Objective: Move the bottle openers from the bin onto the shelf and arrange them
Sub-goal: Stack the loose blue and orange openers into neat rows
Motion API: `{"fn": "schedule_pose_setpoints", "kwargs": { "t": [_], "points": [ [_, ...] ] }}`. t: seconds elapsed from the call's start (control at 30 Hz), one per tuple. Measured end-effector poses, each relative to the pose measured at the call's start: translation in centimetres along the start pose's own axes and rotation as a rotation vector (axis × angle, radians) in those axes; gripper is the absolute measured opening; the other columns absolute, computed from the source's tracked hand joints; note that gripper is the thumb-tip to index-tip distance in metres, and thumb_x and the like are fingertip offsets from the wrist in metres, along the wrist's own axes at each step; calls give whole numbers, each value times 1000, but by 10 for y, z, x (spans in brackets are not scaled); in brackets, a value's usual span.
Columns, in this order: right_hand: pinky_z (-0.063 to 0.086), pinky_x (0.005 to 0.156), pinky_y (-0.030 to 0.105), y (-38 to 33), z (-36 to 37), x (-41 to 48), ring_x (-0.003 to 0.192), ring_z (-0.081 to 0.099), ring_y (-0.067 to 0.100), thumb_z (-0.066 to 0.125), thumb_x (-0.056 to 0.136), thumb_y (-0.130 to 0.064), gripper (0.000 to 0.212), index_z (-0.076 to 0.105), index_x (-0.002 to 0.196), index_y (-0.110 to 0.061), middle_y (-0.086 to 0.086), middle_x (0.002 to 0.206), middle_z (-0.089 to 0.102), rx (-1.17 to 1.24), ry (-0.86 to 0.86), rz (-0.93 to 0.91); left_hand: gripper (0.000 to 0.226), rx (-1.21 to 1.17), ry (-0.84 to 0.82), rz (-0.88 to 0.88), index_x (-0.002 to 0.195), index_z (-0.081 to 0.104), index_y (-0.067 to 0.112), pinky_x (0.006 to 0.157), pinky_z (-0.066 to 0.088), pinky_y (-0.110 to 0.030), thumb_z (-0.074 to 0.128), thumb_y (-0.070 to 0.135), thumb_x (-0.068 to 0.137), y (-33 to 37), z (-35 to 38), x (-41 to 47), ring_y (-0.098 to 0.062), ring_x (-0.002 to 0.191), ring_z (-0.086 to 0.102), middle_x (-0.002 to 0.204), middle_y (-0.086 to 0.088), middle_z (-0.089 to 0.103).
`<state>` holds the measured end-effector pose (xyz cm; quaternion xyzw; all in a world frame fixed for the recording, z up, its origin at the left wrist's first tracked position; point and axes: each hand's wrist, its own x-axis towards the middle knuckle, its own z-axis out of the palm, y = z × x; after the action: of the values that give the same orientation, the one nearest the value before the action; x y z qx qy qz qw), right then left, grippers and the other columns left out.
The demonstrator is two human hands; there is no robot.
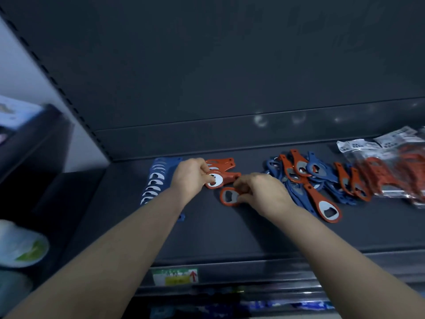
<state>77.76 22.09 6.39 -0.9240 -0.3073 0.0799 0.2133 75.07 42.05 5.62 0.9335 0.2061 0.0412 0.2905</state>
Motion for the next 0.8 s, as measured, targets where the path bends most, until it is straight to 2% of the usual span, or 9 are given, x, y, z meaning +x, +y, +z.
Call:
{"fn": "schedule_pose_setpoints", "kwargs": {
  "t": [0.1,0.23,0.4,0.53,0.63,0.7,0.8],
  "points": [
    [48,79,29,-7,3,17,101,61,15,71,79,-35,31,64,109,-34,-10,105,67,-28,-8,19,21,0,-5,1,83,65,19,76,53,-32,82,28,73,-7,-3,7,-15,79,66,80,2,70],
    [44,80,31,-14,13,38,108,57,20,67,82,-36,32,64,113,-33,-5,112,62,-71,7,11,9,22,70,64,83,62,22,75,53,-33,66,29,88,-16,-13,11,-17,78,66,75,4,68],
    [42,84,33,-17,18,46,113,50,21,66,83,-37,32,63,115,-34,-4,114,57,-124,83,1,6,15,97,113,92,64,22,79,52,-34,61,27,90,-5,-19,5,-17,87,64,86,4,70],
    [42,79,32,-6,6,27,108,53,21,62,86,-37,23,65,108,-32,-4,104,58,-149,126,-17,5,-9,52,168,92,65,25,78,54,-35,62,22,89,18,-7,-2,-11,82,65,76,12,67],
    [42,78,31,18,-13,-2,108,55,21,60,89,-29,21,67,108,-31,-3,105,61,-190,183,8,6,15,-5,254,92,65,25,76,54,-30,65,23,87,44,10,-6,-8,77,65,66,19,59],
    [40,71,29,40,-26,-26,103,58,23,60,88,-25,18,70,102,-31,-3,104,63,-209,237,64,7,38,-46,314,92,65,25,76,53,-29,66,23,86,64,24,-10,-10,78,64,67,19,58],
    [48,70,33,78,-42,-60,98,62,27,61,86,-20,18,72,96,-31,-2,100,66,-200,321,195,6,42,-109,386,86,64,27,75,53,-30,69,25,84,94,44,-18,-12,77,64,68,18,59]
  ]
}}
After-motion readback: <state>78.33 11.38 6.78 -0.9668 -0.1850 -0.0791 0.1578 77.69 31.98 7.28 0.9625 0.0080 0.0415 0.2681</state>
